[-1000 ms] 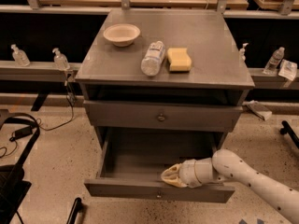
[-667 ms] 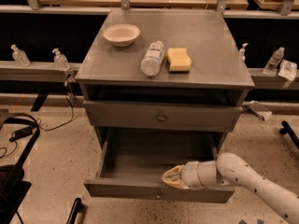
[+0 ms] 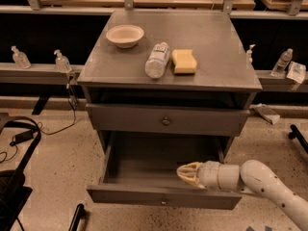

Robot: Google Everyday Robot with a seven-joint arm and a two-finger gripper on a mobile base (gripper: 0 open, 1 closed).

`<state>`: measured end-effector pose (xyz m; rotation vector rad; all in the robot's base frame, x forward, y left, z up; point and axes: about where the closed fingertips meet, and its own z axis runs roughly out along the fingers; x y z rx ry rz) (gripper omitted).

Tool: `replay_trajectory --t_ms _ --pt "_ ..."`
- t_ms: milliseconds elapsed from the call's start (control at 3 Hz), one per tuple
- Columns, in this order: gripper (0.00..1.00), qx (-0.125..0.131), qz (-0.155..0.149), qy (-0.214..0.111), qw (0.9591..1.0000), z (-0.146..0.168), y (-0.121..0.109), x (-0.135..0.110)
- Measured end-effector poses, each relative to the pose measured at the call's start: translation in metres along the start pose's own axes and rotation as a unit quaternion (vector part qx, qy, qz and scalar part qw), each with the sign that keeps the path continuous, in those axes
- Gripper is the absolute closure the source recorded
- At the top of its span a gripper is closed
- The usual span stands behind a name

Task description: Open middle drawer

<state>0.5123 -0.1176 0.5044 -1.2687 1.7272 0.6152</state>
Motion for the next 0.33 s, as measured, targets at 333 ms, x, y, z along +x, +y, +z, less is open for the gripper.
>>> replay_trajectory --t_ms 333 --pt "0.84 0.039 0.022 -0.037 0.9983 -0.0274 -0.0188 -0.0037"
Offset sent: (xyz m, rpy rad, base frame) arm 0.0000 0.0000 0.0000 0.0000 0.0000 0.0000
